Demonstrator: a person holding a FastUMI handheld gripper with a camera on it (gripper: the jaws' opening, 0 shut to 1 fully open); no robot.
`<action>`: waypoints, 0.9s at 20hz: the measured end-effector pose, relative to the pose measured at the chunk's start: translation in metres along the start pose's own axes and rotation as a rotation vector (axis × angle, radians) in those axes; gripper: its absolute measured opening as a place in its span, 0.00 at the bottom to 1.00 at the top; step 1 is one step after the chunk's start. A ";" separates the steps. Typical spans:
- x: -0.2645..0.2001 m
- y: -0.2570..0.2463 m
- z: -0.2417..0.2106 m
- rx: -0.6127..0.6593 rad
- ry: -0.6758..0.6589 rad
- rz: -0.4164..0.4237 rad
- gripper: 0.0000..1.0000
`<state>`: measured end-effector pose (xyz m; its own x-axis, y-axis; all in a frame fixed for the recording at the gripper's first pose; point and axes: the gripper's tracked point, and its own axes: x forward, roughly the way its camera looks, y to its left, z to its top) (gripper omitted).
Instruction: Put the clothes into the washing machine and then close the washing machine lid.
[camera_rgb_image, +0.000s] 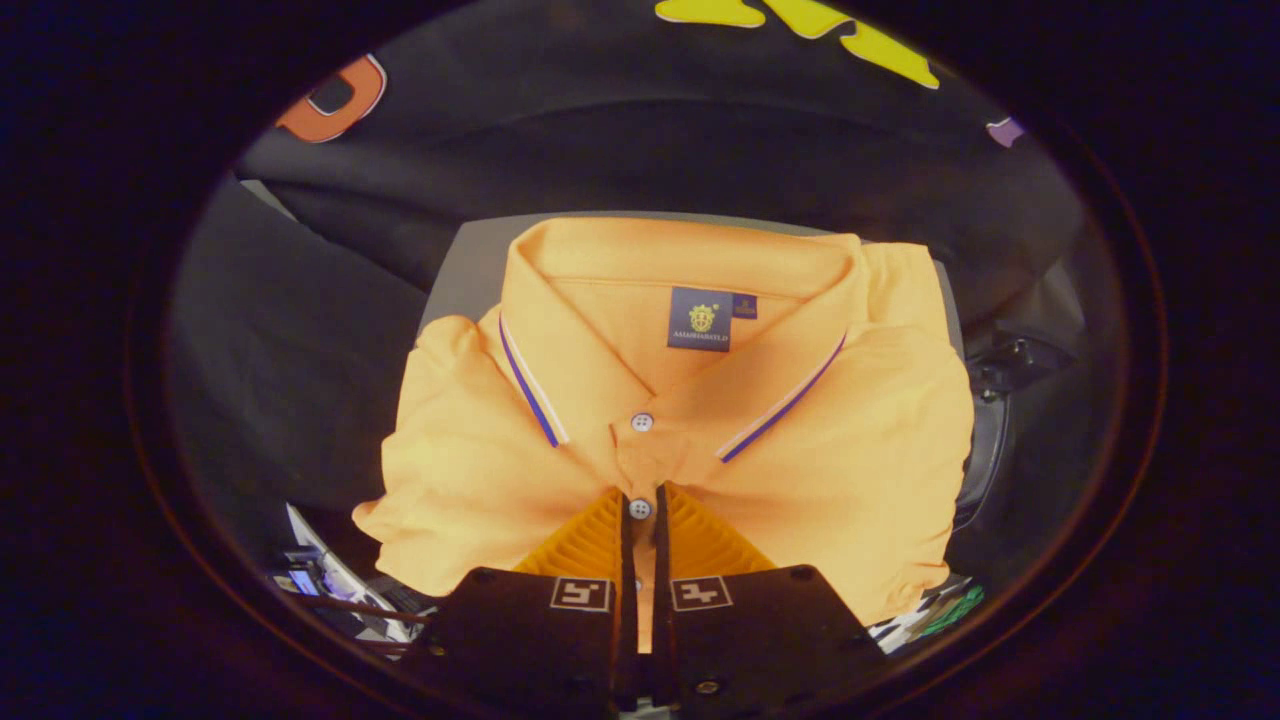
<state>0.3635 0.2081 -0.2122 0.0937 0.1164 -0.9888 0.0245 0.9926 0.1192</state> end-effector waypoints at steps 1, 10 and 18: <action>-0.005 -0.002 0.000 -0.003 -0.004 0.014 0.09; -0.040 -0.009 0.007 -0.066 -0.040 0.132 0.09; -0.062 -0.019 0.017 -0.127 -0.025 0.223 0.09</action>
<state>0.3740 0.1818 -0.1519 0.1071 0.3337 -0.9366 -0.1243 0.9391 0.3204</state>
